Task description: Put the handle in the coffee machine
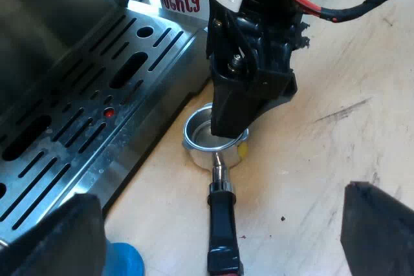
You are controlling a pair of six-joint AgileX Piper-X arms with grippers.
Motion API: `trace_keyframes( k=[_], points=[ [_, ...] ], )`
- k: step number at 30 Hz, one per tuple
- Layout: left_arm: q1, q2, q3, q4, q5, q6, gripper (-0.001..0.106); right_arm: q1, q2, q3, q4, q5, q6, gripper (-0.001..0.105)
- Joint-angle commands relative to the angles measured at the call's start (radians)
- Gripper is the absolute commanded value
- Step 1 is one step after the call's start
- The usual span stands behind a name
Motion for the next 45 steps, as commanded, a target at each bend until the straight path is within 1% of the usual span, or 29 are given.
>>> trace_keyframes(
  k=[1,9,13,17,22,26,31,37,41,45],
  points=[
    [-0.001,0.001,0.0,-0.01,0.0,-0.001,0.075,-0.005,0.026,-0.004,-0.008,-0.017,-0.016,0.086],
    [-0.001,0.001,0.0,-0.008,0.0,-0.001,0.075,-0.005,0.088,-0.004,-0.052,-0.025,-0.016,0.086],
    [-0.001,0.001,0.0,-0.006,0.0,-0.001,0.075,-0.005,0.122,-0.004,-0.054,-0.028,-0.04,0.086],
    [-0.001,0.001,0.0,-0.006,0.0,-0.001,0.075,-0.012,0.145,-0.004,-0.067,-0.028,-0.039,0.086],
    [-0.001,0.001,0.0,-0.006,0.0,-0.001,0.075,-0.028,0.159,-0.004,-0.086,-0.03,-0.039,0.086],
    [-0.001,0.001,0.0,-0.006,0.0,-0.001,0.075,-0.039,0.175,-0.002,-0.089,-0.063,-0.039,0.086],
    [-0.001,0.001,0.0,-0.006,0.0,-0.001,0.075,-0.039,0.186,-0.003,-0.089,-0.078,-0.039,0.086],
    [-0.001,0.001,0.0,-0.006,0.0,-0.001,0.075,-0.039,0.187,-0.001,-0.089,-0.078,-0.042,0.086],
    [-0.001,0.001,0.0,-0.006,0.0,-0.001,0.075,-0.041,0.186,-0.001,-0.089,-0.078,-0.062,0.086],
    [-0.001,0.001,0.0,-0.006,0.0,-0.001,0.075,-0.047,0.194,-0.001,-0.089,-0.072,-0.062,0.086]
  ],
)
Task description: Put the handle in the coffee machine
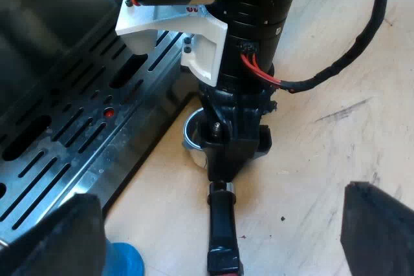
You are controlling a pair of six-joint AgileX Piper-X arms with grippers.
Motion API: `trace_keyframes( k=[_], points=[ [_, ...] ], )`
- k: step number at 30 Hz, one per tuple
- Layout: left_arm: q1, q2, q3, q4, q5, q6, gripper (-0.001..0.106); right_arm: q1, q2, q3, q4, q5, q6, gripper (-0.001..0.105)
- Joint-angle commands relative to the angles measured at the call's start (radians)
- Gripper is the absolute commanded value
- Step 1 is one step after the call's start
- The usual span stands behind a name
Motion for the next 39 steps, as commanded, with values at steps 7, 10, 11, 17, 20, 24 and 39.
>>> trace_keyframes(
  k=[7,10,11,17,20,24,39],
  points=[
    [-0.001,0.001,0.0,-0.006,0.0,-0.001,0.075,-0.011,0.008,-0.001,0.005,-0.006,-0.015,0.086],
    [-0.001,0.001,0.0,-0.006,0.0,-0.001,0.075,-0.011,0.008,-0.001,0.005,-0.014,-0.015,0.086],
    [-0.001,0.001,0.0,-0.006,0.0,-0.001,0.075,-0.011,0.008,-0.001,0.005,-0.016,-0.015,0.086],
    [-0.001,0.001,0.0,-0.006,0.0,-0.001,0.075,-0.011,0.008,-0.001,0.005,-0.023,-0.015,0.065],
    [-0.001,0.001,0.0,-0.006,0.0,-0.001,0.075,-0.011,0.008,-0.001,0.005,-0.023,-0.015,0.05],
    [-0.001,0.001,0.0,-0.006,0.0,-0.001,0.075,-0.011,0.008,-0.001,0.005,-0.023,-0.015,0.022],
    [-0.001,0.001,0.0,-0.035,0.0,-0.001,0.075,-0.008,-0.062,-0.001,0.142,-0.023,0.152,0.0]
  ],
)
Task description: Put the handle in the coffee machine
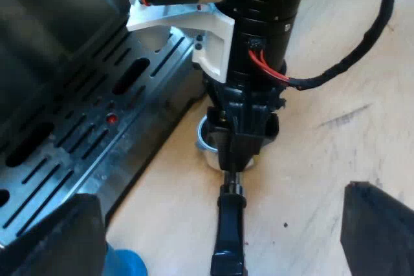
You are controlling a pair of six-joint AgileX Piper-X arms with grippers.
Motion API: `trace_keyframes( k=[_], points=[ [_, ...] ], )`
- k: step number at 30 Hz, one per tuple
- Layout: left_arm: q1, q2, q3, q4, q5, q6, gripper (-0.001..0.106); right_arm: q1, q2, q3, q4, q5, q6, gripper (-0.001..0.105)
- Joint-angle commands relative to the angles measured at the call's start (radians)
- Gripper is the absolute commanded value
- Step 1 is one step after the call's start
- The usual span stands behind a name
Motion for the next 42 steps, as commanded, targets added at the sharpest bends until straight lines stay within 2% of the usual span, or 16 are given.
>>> trace_keyframes(
  k=[1,5,9,11,17,20,24,31,42],
  points=[
    [-0.001,0.001,0.0,-0.016,0.0,-0.001,0.075,-0.001,-0.038,-0.001,0.082,-0.011,0.035,0.0],
    [-0.001,0.001,0.0,-0.009,0.02,-0.001,0.075,-0.001,-0.06,-0.001,0.13,-0.009,0.035,0.0],
    [-0.001,0.001,0.0,0.015,0.084,-0.001,0.075,-0.001,-0.085,-0.001,0.156,-0.009,0.049,0.0],
    [-0.001,0.001,0.0,0.02,0.092,0.004,0.075,-0.001,-0.119,-0.001,0.175,-0.009,0.059,0.0],
    [-0.001,0.001,0.0,0.036,0.128,0.062,0.075,-0.001,-0.183,-0.001,0.216,-0.007,0.087,0.0],
    [-0.001,0.015,0.0,0.088,0.128,0.081,0.075,-0.001,-0.212,-0.001,0.223,-0.007,0.098,0.0],
    [-0.001,0.064,0.0,0.142,0.142,0.139,0.075,-0.001,-0.252,-0.001,0.24,-0.007,0.102,0.0],
    [-0.001,0.161,0.0,0.14,0.16,0.225,0.075,-0.001,-0.305,-0.001,0.264,-0.007,0.127,0.0],
    [-0.001,0.324,0.0,0.09,0.173,0.299,0.075,-0.001,-0.353,-0.008,0.262,-0.032,0.139,0.0]
  ],
)
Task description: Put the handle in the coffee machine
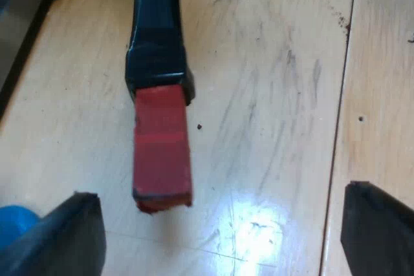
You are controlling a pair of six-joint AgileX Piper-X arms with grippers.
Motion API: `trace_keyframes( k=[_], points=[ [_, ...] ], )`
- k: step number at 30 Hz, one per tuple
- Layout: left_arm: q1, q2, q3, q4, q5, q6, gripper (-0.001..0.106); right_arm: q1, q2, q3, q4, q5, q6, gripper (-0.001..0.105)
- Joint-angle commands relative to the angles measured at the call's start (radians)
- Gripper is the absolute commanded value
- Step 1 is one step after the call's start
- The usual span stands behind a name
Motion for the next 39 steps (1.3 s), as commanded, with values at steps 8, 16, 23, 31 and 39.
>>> trace_keyframes(
  k=[8,16,23,31,39],
  points=[
    [-0.001,0.101,-0.001,-0.092,0.031,0.014,0.075,0.028,-0.019,-0.013,-0.003,-0.056,0.003,0.0],
    [-0.001,0.168,-0.001,-0.123,0.064,0.036,0.075,0.042,-0.019,-0.013,-0.012,-0.056,0.024,0.0],
    [-0.001,0.189,-0.001,-0.13,0.066,0.043,0.075,0.042,-0.019,-0.013,-0.05,-0.056,0.046,0.0],
    [-0.001,0.207,-0.001,-0.167,0.066,0.053,0.075,0.042,-0.019,-0.013,-0.058,-0.056,0.047,0.0],
    [-0.001,0.232,-0.001,-0.194,0.058,0.079,0.075,0.042,-0.019,-0.013,-0.06,-0.056,0.049,0.0]
  ],
)
